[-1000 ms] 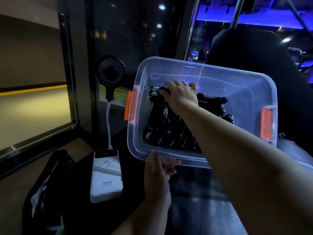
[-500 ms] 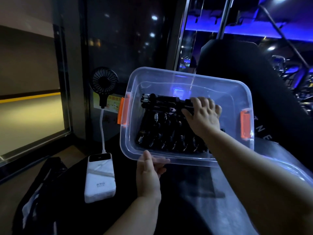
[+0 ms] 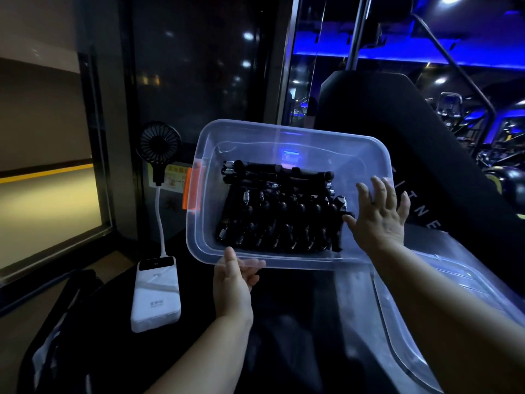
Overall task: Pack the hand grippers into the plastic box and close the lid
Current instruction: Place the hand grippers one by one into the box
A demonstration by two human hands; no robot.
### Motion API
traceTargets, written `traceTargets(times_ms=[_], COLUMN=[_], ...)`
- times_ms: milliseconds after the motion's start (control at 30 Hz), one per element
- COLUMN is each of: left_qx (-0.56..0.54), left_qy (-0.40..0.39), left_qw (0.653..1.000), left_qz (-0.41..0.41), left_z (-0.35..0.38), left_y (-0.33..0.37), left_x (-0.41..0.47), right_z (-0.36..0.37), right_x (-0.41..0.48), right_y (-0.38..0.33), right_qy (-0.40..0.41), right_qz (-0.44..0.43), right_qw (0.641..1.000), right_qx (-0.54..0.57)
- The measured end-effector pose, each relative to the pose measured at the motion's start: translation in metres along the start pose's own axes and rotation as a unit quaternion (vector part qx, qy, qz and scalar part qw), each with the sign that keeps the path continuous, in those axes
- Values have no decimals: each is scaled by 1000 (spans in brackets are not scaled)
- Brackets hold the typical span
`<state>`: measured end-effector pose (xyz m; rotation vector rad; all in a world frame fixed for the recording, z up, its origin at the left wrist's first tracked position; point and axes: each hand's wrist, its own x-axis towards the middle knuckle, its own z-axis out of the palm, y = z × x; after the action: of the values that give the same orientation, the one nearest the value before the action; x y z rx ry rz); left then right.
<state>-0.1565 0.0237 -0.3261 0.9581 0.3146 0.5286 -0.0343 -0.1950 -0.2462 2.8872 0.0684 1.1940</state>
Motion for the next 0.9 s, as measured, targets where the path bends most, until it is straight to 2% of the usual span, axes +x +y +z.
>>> traceTargets(times_ms=[100,167,267,367,500,667,900], left_qx=[-7,-12,-13,-12,10,108,214], left_qy=[4,4,6,7,38,104,102], left_qw=[1000,1000,1000,1000,999,986,969], left_qz=[-3,-5,-11,-20,-1,66,77], left_z=[0,1,0,-3,-3,-8,-8], left_y=[2,2,-1,-3,3,21,43], left_x=[-2,-2,-1,-1,2,14,15], right_z=[3,1,-4,-8,-10,-15,-20], right_x=[-11,-19,-27,-29,-28,-21,-21], right_y=[13,21,22,21,24,27,27], right_qy=[25,0,-52,-58,-83,-120,-132], right_qz=[46,116,195,240,229,223,211], right_qw=[997,988,961,933,935,924,919], right_qx=[51,100,188,262,258,286,307])
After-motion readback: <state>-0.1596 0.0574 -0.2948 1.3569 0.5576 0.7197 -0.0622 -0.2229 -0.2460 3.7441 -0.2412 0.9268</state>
